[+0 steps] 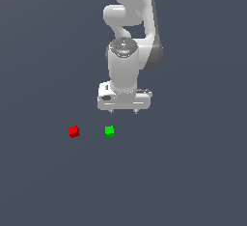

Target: Stack the red cube on top of the green cube.

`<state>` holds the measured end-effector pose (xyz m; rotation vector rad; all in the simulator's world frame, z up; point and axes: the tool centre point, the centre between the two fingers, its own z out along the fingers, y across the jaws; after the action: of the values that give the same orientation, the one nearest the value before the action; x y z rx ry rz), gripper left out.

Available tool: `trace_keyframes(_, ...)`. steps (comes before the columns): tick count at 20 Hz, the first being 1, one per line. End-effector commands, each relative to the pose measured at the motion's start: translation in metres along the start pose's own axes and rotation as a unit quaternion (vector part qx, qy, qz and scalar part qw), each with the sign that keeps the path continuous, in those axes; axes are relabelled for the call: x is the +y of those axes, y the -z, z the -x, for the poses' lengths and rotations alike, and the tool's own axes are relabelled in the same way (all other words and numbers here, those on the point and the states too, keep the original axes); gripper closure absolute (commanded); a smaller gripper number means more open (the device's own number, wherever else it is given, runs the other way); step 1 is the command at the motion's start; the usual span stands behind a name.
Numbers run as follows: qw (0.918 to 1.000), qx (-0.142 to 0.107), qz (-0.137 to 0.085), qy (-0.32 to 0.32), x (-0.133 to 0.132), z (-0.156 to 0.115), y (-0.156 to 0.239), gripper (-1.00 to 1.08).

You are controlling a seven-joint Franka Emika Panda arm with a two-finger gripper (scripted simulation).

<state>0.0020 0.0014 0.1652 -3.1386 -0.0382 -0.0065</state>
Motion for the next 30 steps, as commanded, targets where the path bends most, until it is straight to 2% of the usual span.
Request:
trace_keyframes(1,1.0,0.0,0.0,0.0,0.0,0.0,0.0,-0.92)
trace_keyframes(8,1.0,0.0,0.0,0.007,0.011,0.002,-0.004,-0.92)
trace_keyframes(14,0.9997,0.0,0.0,0.025,0.037,0.004,-0.014,-0.92)
trace_keyframes(19,0.9988,-0.001,0.0,0.048,0.072,0.007,-0.027,-0.92)
trace_keyframes(30,0.9936,-0.002,0.001,0.113,0.169,0.002,-0.063,-0.92)
